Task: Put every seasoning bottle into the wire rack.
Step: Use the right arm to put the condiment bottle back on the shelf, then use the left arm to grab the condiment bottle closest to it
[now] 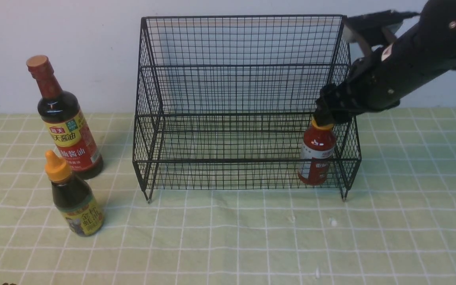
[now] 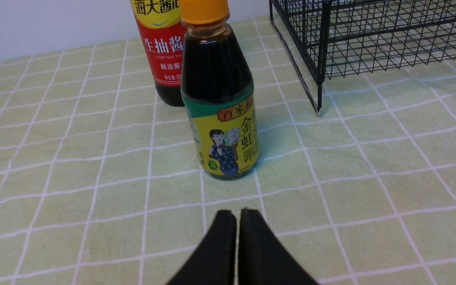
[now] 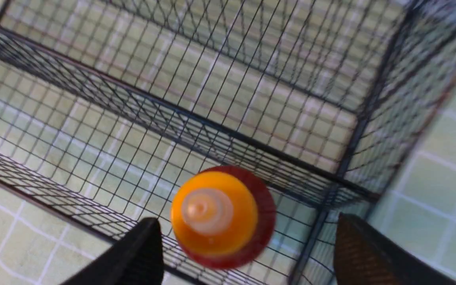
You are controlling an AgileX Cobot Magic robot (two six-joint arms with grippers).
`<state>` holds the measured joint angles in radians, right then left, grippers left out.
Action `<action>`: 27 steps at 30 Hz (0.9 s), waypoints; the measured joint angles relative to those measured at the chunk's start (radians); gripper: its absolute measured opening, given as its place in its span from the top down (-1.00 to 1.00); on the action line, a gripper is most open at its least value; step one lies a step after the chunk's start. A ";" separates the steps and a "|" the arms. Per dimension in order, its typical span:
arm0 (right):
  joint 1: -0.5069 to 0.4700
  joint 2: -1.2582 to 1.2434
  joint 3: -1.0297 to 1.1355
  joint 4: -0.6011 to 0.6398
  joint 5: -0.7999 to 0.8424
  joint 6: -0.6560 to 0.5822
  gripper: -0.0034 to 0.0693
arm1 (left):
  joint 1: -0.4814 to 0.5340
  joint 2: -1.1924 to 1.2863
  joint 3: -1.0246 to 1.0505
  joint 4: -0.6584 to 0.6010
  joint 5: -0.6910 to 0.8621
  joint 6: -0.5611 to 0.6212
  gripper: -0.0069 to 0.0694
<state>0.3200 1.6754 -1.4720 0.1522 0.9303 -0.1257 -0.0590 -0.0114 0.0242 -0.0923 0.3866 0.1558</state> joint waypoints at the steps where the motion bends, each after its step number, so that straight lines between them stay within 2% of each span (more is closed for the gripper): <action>1: 0.000 -0.025 0.000 -0.015 0.012 0.017 -0.53 | 0.000 0.000 0.000 0.000 0.000 0.000 0.83; 3: 0.000 -0.096 0.000 -0.044 0.052 0.045 -0.47 | 0.000 0.000 0.000 0.000 0.000 0.000 0.83; 5: 0.000 -0.169 0.000 -0.071 0.109 0.070 -0.31 | 0.000 0.000 0.000 0.000 0.000 0.000 0.83; 7: 0.000 -0.273 0.000 -0.089 0.163 0.094 0.03 | 0.000 0.000 0.000 0.000 0.000 0.000 0.83; 8: 0.000 -0.283 0.000 -0.091 0.166 0.095 0.03 | 0.000 0.000 0.000 0.000 0.000 0.000 0.83; 9: 0.000 -0.377 0.000 -0.100 0.193 0.111 0.33 | 0.000 0.000 0.000 0.000 0.000 0.000 0.83; 10: 0.000 -0.431 0.000 -0.105 0.206 0.126 0.50 | 0.000 0.000 0.000 0.000 0.000 0.000 0.83; 12: 0.000 -0.521 0.008 -0.110 0.215 0.153 0.73 | 0.000 0.000 0.000 0.000 0.000 0.000 0.83; 14: 0.000 -0.653 0.058 -0.113 0.199 0.197 0.88 | 0.000 0.000 0.000 0.000 0.000 0.000 0.83; 16: 0.000 -0.728 0.096 -0.113 0.176 0.213 0.91 | 0.000 0.000 0.000 0.000 0.000 0.000 0.83; 20: 0.000 -1.023 0.348 -0.113 -0.048 0.235 0.94 | 0.000 0.000 0.000 0.000 0.000 0.000 0.83; 21: 0.000 -1.023 0.361 -0.113 -0.061 0.235 0.94 | 0.000 0.000 0.000 0.000 0.000 0.000 0.83; 23: 0.000 -1.192 0.533 -0.113 -0.271 0.238 0.94 | 0.000 0.000 0.000 0.000 0.000 0.000 0.83; 25: 0.000 -1.261 0.591 -0.113 -0.344 0.239 0.94 | 0.000 0.000 0.000 0.000 0.000 0.000 0.83; 27: 0.000 -1.411 0.727 -0.111 -0.505 0.240 0.94 | 0.000 0.000 0.000 0.000 0.000 0.000 0.83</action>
<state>0.3200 0.2642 -0.7449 0.0409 0.4250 0.1145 -0.0590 -0.0114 0.0242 -0.0923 0.3866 0.1558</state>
